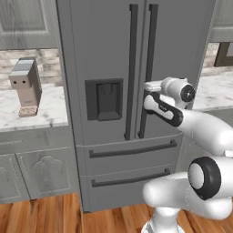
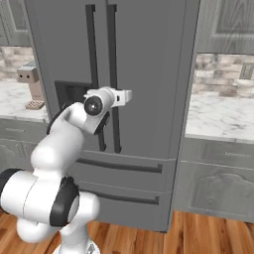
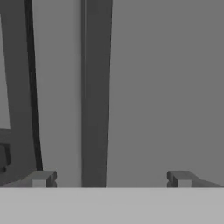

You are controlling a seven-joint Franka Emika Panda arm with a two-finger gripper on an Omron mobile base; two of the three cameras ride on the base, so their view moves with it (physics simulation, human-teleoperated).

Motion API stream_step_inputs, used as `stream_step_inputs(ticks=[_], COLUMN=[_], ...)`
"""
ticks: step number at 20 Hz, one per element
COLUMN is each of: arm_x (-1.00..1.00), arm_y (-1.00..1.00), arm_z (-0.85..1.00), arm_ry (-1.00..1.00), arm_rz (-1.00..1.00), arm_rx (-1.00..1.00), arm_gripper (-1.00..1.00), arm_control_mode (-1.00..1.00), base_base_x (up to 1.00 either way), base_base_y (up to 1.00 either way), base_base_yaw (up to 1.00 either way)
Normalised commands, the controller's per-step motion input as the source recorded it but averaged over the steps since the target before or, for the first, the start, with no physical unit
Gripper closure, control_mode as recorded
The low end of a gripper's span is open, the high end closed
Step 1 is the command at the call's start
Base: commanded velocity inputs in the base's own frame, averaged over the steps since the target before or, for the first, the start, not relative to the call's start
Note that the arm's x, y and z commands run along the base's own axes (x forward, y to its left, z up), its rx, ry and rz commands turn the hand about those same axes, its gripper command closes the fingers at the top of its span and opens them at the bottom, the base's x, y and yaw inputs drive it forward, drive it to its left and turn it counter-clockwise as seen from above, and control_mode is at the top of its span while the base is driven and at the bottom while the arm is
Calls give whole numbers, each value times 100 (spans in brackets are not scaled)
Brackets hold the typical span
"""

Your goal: Take the donut and cupcake from the fridge and place them on the empty tray on the dining counter.

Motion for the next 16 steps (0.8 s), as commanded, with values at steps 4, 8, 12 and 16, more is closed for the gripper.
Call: stream_step_inputs(ticks=[4, 8, 12, 16], arm_x=[62, 63, 67, 69], arm_y=[0, 0, -1, -1], arm_z=[0, 0, 0, 1], arm_ry=[0, 2, 10, 15], arm_rz=[0, 0, 0, 0], arm_rx=[0, 0, 0, 0], arm_gripper=[-100, -100, -100, -100], arm_control_mode=[-100, -100, -100, -100], base_base_x=[0, 0, 0, 0], base_base_y=[0, 0, 0, 0], base_base_yaw=[0, 0, 0, 0])
